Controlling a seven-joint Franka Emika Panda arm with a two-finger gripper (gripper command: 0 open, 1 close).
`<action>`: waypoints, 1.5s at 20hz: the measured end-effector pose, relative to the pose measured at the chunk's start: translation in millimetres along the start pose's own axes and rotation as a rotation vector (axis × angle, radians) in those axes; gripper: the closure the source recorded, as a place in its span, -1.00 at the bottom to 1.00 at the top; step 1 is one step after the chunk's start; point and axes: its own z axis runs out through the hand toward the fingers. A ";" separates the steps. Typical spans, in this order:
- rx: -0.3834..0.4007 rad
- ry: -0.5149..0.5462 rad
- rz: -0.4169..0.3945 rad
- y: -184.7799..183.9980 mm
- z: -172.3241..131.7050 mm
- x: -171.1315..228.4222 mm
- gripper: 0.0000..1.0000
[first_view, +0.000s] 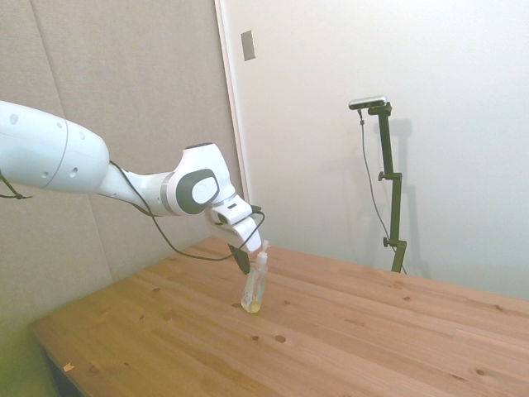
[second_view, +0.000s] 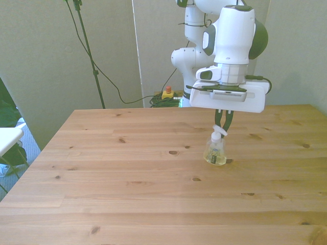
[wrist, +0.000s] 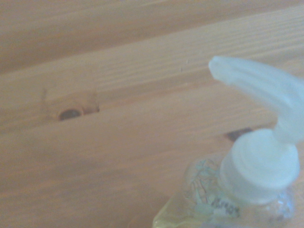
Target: Knock down the sanitizer
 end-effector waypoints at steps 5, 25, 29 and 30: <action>0.022 0.029 0.054 -14.9 -0.6 29.7 1.00; 0.024 0.028 0.076 -3.7 -0.3 38.6 -1.00; 0.015 0.015 0.054 9.4 -4.6 21.5 -1.00; 0.011 0.010 0.048 12.5 -4.6 16.4 -1.00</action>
